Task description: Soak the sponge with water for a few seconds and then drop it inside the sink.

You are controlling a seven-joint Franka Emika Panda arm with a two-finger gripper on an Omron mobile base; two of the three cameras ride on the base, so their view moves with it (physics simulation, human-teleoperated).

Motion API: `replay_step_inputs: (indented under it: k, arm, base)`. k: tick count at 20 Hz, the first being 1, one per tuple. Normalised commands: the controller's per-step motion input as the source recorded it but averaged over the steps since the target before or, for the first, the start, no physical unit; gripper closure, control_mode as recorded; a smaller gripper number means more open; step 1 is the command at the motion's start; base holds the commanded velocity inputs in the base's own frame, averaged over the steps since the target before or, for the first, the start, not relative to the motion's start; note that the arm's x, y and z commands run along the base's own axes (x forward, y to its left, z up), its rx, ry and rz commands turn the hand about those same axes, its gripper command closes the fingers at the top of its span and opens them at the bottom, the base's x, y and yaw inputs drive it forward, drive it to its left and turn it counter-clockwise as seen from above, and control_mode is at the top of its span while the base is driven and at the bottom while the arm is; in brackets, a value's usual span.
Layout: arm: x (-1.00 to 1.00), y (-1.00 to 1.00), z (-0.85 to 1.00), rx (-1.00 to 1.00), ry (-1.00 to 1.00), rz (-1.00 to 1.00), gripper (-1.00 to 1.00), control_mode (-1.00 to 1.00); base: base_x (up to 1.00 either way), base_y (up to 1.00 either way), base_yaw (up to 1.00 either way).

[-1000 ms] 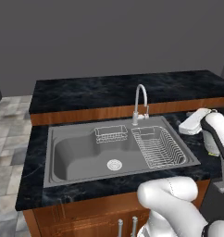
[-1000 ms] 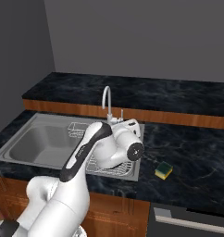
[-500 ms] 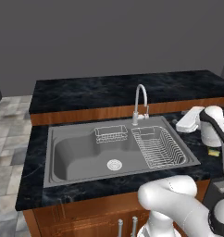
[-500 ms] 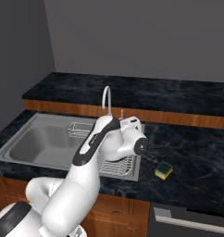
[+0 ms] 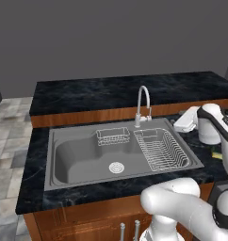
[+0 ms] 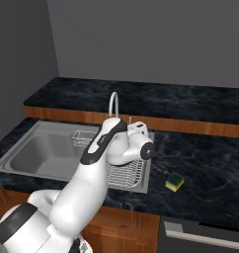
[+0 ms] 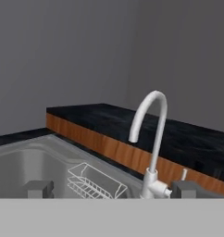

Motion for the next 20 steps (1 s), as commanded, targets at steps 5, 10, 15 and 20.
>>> replay_step_inputs:
  k: [5,10,15,20]
  arm:
    - [0.11,0.07,-0.14,0.00,0.00,0.00,-1.00,-1.00]
    - [0.16,0.08,-0.13,0.00,0.00,0.00,-1.00,-1.00]
    - [0.23,0.07,-0.04,0.00,0.00,-0.01,-1.00,-1.00]
    - [0.30,0.01,-0.02,0.00,0.00,-0.01,-1.00,-1.00]
  base:
    - [0.00,0.00,0.00]
    - [0.00,0.00,0.00]
    - [0.00,0.00,0.00]
    - [0.00,0.00,0.00]
